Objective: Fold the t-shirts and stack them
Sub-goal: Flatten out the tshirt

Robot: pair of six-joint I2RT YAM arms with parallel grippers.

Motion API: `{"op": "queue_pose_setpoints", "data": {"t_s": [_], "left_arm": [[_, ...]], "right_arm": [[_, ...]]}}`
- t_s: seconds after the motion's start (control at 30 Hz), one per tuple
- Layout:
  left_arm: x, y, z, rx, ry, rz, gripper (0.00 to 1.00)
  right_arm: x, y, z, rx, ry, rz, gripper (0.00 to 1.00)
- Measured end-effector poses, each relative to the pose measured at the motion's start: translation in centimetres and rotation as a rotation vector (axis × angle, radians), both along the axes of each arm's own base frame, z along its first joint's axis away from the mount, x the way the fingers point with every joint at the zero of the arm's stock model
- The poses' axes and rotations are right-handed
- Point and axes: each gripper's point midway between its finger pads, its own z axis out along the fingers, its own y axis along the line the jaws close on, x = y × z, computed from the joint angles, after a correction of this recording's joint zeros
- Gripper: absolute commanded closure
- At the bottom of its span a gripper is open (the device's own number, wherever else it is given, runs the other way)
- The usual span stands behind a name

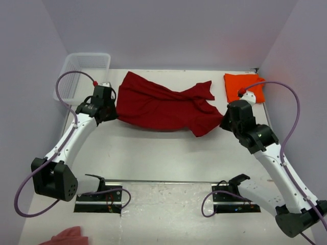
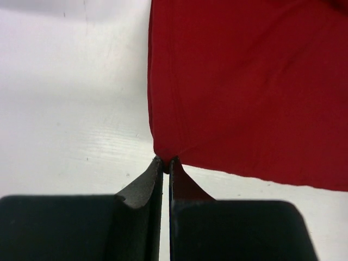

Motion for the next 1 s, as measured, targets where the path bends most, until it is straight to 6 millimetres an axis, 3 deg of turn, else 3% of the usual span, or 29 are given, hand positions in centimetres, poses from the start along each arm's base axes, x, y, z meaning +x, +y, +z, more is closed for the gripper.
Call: {"op": "queue_pose_setpoints", "data": {"t_s": [0.2, 0.43, 0.57, 0.63, 0.87, 1.0], "left_arm": [[1.5, -1.0, 6.4, -0.028, -0.177, -0.031, 1.0], [1.8, -1.0, 16.6, -0.048, -0.451, -0.056, 1.0], [1.4, -0.8, 22.8, -0.062, -0.604, -0.067, 1.0], [0.7, -0.7, 27.1, -0.076, -0.701, -0.072, 1.0], [-3.5, 0.0, 38.9, -0.107, -0.987, -0.107, 1.0], [-5.8, 0.7, 42.5, -0.1, -1.085, -0.113, 1.0]], "right_arm": [[2.4, 0.0, 8.4, -0.035, -0.156, 0.017, 1.0], [2.8, -0.1, 19.5, -0.074, -0.389, 0.099, 1.0], [1.7, -0.2, 25.7, -0.087, -0.52, 0.153, 1.0], [0.9, -0.3, 28.2, -0.087, -0.58, 0.179, 1.0], [-3.3, -0.6, 34.6, -0.104, -0.75, 0.287, 1.0], [-6.0, -1.6, 36.5, -0.138, -0.839, 0.309, 1.0]]}}
